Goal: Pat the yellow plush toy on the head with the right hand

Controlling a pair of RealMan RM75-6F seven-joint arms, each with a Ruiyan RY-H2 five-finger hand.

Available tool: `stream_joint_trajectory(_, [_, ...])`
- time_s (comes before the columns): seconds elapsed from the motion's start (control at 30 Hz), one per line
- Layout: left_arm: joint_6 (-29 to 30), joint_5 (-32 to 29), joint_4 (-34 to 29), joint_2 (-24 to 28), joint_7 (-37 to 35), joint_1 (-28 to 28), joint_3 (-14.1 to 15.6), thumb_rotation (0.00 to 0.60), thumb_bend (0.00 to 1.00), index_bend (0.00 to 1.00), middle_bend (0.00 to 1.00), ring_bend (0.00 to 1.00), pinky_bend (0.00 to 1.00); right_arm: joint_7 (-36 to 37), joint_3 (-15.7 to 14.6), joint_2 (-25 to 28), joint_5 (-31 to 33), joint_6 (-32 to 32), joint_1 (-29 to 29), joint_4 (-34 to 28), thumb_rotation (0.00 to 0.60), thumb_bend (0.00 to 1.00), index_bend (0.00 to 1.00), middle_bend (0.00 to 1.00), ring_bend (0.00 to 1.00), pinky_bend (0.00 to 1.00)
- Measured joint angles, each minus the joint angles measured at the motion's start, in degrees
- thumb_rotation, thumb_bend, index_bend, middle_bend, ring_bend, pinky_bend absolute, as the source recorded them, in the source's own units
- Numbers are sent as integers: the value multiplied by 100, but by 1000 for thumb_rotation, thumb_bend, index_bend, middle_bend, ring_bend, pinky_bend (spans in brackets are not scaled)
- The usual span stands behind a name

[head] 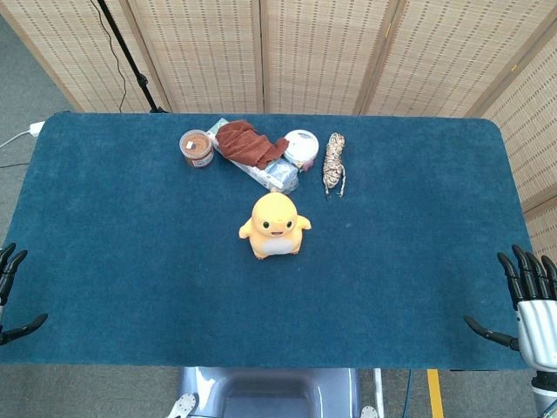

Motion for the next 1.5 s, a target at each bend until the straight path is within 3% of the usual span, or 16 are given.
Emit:
stream_joint_trajectory(0.63, [-41,-36,-7,55,-114,-5,3,600,0,0,0,0,0,109,-7,33,2,-109,50,-61,365,0,0,0,0,0])
stream_joint_trajectory(0.93, [-135,-118,-91,68,-10,-41,-25,600,0,0,0,0,0,284,138,294,-144,-819,641,-280,356,0,15,0,0,0])
stream_joint_trajectory(1.23, [-194,-323,-205,66,49,-39,-96,600,0,0,0,0,0,-319,685,503,354,-1896,1519,-1255,337,0,84,0,0,0])
stream_joint_trajectory(1.5, [-329,-472,-261,26,221,-85,-150,600,0,0,0,0,0,-1479,1435,399,2095,-3002,2690,-2090,331,0,6,0,0,0])
